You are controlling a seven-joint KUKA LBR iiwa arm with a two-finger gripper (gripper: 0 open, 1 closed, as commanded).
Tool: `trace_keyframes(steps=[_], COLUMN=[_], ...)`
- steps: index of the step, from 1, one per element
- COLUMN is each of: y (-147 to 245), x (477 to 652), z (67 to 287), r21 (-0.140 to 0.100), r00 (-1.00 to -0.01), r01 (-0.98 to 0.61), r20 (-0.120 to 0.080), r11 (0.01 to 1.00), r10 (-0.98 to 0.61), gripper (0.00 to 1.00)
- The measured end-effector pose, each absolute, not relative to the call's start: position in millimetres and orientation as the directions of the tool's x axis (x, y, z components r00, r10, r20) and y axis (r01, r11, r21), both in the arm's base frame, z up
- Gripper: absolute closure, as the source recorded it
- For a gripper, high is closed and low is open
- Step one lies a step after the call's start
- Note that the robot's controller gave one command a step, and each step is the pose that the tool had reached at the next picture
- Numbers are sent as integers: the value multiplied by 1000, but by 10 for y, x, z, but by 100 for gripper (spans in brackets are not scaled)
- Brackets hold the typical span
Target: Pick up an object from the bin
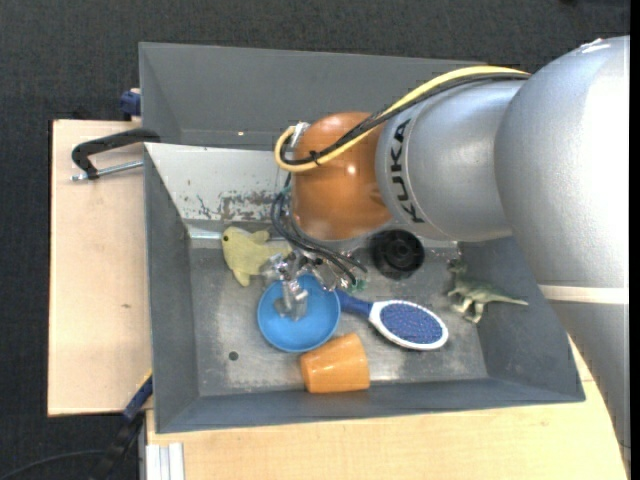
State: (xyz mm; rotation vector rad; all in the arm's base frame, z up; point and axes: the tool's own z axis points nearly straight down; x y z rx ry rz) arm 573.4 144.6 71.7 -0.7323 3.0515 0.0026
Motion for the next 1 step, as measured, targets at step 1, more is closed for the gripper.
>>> trace_keyframes(steps=[1], y=[1618], x=[5831], z=[2293], r21=[-2], r00=[-907], r01=[-420], r20=[-17], r11=[908], r10=[-420], gripper=[100])
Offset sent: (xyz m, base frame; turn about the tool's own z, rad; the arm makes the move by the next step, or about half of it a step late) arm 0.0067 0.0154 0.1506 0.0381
